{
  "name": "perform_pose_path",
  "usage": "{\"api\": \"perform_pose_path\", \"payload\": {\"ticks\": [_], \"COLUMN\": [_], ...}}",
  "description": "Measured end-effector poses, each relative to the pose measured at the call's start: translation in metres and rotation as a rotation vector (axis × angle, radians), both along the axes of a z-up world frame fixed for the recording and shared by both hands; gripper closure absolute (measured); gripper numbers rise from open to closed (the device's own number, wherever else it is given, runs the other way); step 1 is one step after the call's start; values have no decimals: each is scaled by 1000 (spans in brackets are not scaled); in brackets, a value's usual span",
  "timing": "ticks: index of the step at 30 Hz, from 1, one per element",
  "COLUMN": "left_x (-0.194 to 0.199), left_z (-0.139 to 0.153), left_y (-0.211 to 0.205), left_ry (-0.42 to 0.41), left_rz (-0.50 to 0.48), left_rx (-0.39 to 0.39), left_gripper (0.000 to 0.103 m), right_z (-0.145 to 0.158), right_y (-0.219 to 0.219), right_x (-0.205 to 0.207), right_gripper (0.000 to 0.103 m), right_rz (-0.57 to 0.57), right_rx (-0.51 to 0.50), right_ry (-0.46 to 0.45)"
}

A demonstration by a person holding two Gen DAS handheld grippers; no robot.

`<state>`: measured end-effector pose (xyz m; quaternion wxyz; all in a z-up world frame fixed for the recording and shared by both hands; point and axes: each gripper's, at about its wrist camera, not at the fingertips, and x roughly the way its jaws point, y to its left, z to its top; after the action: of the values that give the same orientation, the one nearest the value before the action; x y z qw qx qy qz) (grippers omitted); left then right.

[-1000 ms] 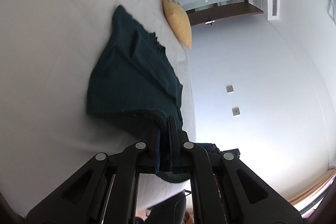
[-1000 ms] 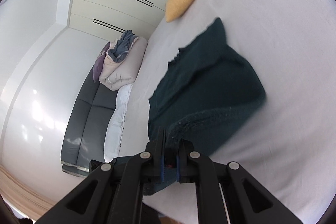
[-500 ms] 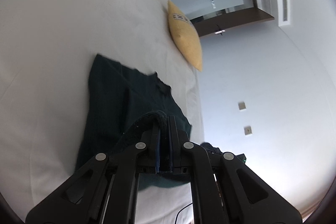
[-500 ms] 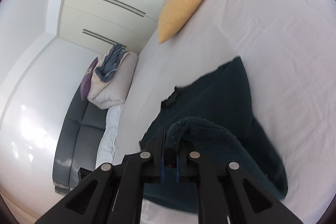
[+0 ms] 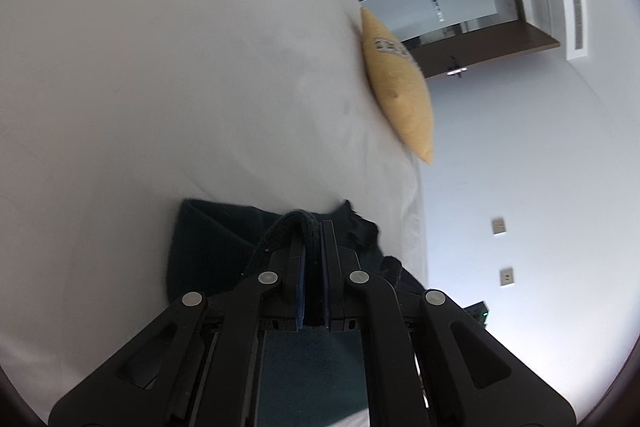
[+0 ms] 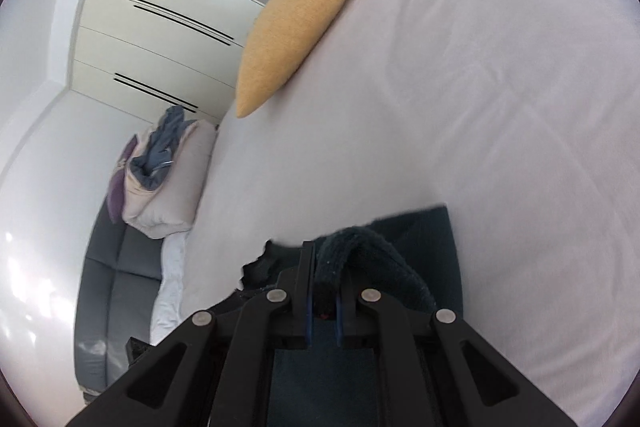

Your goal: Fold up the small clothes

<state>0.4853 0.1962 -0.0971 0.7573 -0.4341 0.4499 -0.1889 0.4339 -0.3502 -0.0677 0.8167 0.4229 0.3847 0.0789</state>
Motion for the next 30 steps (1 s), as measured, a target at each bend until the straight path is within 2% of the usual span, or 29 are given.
{"api": "perform_pose_path", "payload": {"ticks": [4, 6, 8, 10, 11, 12, 14, 18, 22, 23, 26, 28, 30], "left_x": [12, 14, 16, 13, 12, 8, -1, -14, -20, -19, -19, -21, -24], "left_z": [-32, -47, -52, -47, -43, -37, -24, 2, 13, 12, 6, -10, -26], "left_y": [1, 4, 12, 25, 35, 45, 51, 37, -14, -36, -79, -95, -96], "left_ry": [63, 97, 90, 64, 55, 41, 6, -80, -122, -127, -147, -135, -96], "left_rz": [18, 12, 36, 82, 119, 163, 195, 164, 48, -10, -83, -117, -133], "left_rx": [26, 2, -49, -53, -52, -41, -2, 60, 173, 220, 351, 420, 448], "left_gripper": [98, 97, 92, 72, 45, 27, 26, 26, 26, 26, 26, 26, 26], "right_z": [-17, -27, -32, -34, -35, -34, -30, -8, 3, 4, 4, 1, -3], "right_y": [2, -1, -7, -13, -16, -19, -23, -15, 16, 24, 45, 55, 64], "right_x": [22, 28, 21, 14, 10, 8, 1, -18, -30, -32, -37, -42, -46], "right_gripper": [89, 64, 57, 55, 55, 55, 54, 48, 48, 48, 48, 48, 48], "right_rz": [-25, -50, -79, -105, -119, -126, -142, -145, -35, -12, 38, 72, 97], "right_rx": [-10, -9, 24, 29, 33, 41, 45, -13, -38, -56, -89, -69, -78], "right_ry": [66, 109, 89, 72, 70, 67, 64, 17, -15, -15, -10, -15, -10]}}
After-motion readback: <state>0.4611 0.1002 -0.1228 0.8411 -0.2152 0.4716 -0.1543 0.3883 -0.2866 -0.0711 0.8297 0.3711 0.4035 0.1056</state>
